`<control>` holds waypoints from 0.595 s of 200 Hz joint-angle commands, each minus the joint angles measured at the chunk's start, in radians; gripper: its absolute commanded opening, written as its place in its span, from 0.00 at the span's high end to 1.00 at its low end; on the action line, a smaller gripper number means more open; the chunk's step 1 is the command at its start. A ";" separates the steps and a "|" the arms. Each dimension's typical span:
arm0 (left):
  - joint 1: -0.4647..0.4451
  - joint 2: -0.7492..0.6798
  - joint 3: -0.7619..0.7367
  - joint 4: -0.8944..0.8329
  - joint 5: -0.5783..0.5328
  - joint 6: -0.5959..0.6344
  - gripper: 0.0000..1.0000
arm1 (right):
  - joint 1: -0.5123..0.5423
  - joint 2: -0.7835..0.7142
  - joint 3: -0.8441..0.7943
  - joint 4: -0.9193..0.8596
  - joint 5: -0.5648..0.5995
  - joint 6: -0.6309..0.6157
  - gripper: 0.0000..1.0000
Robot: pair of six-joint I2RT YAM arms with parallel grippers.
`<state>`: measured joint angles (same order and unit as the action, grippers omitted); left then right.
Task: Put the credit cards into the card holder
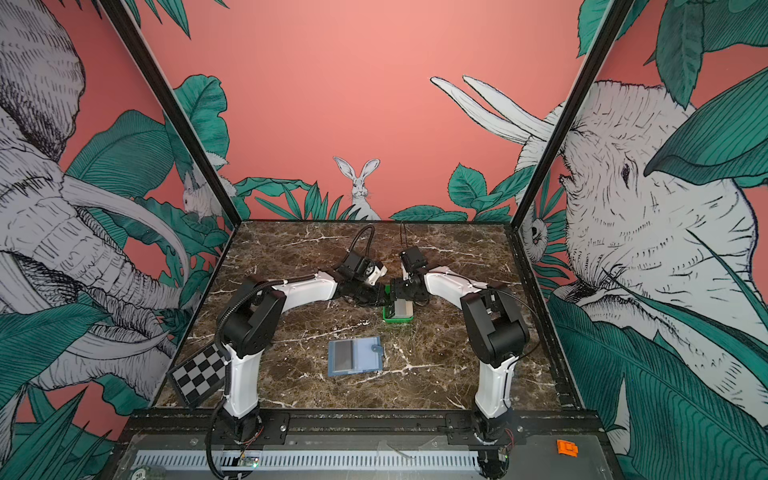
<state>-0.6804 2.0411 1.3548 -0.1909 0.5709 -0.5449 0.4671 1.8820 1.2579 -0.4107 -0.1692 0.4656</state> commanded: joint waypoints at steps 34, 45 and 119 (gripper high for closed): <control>-0.010 0.019 0.021 -0.036 -0.021 0.017 0.90 | -0.007 -0.006 0.024 -0.039 0.047 -0.022 0.24; -0.010 0.021 0.022 -0.044 -0.028 0.017 0.90 | -0.011 -0.013 0.027 -0.043 0.050 -0.024 0.24; -0.013 0.025 0.021 -0.045 -0.029 0.007 0.90 | -0.024 -0.043 0.029 -0.071 0.061 -0.043 0.24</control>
<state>-0.6888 2.0487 1.3590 -0.1925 0.5602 -0.5453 0.4530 1.8809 1.2766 -0.4480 -0.1413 0.4393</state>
